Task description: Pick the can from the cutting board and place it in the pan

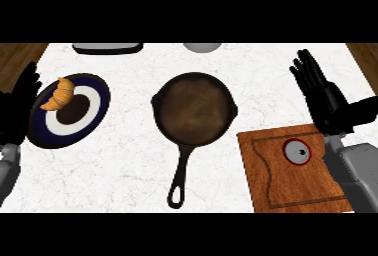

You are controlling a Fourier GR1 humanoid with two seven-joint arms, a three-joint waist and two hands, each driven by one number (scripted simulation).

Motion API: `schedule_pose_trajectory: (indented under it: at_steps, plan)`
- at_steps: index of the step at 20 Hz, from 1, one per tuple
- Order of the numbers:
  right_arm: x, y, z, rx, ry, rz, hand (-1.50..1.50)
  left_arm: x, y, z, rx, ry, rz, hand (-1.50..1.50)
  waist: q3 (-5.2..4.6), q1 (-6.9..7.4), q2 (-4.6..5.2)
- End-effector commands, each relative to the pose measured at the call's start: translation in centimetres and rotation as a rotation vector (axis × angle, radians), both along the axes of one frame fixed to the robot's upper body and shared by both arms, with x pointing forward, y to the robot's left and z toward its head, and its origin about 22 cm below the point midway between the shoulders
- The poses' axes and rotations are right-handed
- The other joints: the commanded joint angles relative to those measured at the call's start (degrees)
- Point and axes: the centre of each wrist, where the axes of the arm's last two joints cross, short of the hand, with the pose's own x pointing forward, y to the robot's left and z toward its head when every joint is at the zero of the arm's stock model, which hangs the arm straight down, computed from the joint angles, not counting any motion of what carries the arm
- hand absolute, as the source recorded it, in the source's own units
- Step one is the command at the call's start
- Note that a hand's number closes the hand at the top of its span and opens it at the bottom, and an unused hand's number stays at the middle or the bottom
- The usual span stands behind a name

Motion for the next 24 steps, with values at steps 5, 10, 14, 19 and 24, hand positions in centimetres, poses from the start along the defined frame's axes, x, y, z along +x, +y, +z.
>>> schedule_pose_trajectory:
  at_steps: [5, 10, 14, 19, 24]
  plan:
    - [-0.6, -3.3, 2.5, -0.060, -0.302, -0.545, -1.50, -2.9, -1.5, -3.9, 0.005, 0.093, -0.062, 0.00, -1.99, -2.48, -1.13]
    - [-5.2, -8.4, -4.7, -0.100, -0.065, -1.115, -1.50, -5.1, -2.0, -7.0, -0.057, 0.193, -0.050, 0.00, -2.00, -7.41, -1.95]
    - [-12.0, -6.2, -10.1, -0.267, 0.063, -1.184, -1.50, -7.1, -2.4, -8.2, -0.051, 0.201, -0.060, 0.00, -2.23, -5.21, -1.50]
    - [-17.4, -6.2, -11.8, -0.519, 0.171, -1.118, -1.50, -7.4, -4.0, -7.7, -0.066, 0.176, -0.127, 0.00, -2.53, -2.78, -0.67]
    - [-18.9, -6.3, -9.2, -0.619, 0.275, -0.974, -1.50, -7.5, -5.5, -6.9, -0.073, 0.157, -0.174, 0.00, -2.58, -0.59, -0.04]
